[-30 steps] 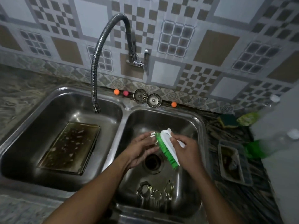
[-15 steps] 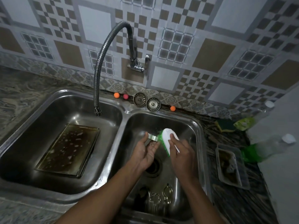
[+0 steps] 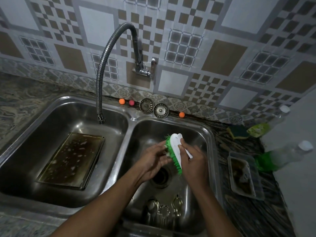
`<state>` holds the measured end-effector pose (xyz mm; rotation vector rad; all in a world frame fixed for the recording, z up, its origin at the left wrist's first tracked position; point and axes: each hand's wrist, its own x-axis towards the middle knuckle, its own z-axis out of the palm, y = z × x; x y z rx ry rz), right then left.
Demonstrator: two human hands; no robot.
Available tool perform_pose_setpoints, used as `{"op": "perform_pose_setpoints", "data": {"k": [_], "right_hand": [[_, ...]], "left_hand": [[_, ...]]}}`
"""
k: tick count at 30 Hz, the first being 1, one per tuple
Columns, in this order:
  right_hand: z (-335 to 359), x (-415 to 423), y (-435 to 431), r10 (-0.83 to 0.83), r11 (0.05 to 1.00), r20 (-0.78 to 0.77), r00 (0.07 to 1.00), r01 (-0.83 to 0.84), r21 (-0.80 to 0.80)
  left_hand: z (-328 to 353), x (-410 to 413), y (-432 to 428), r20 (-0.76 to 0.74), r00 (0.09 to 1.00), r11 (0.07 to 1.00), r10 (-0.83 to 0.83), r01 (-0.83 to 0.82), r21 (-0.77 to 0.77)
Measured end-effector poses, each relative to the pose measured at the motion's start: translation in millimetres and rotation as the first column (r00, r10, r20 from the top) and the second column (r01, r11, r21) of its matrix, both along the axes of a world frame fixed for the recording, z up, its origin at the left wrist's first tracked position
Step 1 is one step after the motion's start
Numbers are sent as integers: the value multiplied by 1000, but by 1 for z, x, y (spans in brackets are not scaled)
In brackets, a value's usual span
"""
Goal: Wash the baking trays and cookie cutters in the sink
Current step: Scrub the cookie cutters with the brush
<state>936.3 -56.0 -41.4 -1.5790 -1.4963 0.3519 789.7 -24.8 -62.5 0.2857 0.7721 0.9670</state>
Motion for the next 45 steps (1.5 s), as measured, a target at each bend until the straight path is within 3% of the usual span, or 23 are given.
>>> {"op": "perform_pose_setpoints", "data": {"k": [5, 11, 16, 22, 28, 32, 39, 45], "right_hand": [[3, 14, 9, -82, 996, -9, 997, 81, -46], [2, 8, -2, -44, 997, -189, 981, 31, -69], [8, -2, -3, 47, 993, -277, 960, -76, -95], [21, 2, 4, 43, 989, -353, 935, -91, -120], [23, 3, 4, 74, 990, -330, 941, -108, -86], [24, 1, 2, 102, 991, -329, 939, -124, -48], [23, 14, 13, 29, 998, -314, 949, -46, -49], [19, 8, 2, 106, 986, -284, 953, -136, -91]], "left_hand": [[-1, -4, -3, -53, 998, 999, -41, 43, 30], [-3, -4, 0, 23, 999, 998, 42, -42, -39], [-1, 1, -6, -50, 991, 992, -125, 126, 12], [2, -9, -5, -124, 944, 938, -305, 320, 135], [5, -15, -2, -247, 887, 866, -389, 444, 231], [5, -15, 0, -369, 856, 822, -361, 479, 308], [-4, -15, -2, -291, 901, 871, -321, 402, 283], [-6, -18, -4, -155, 933, 900, -325, 356, 251]]}}
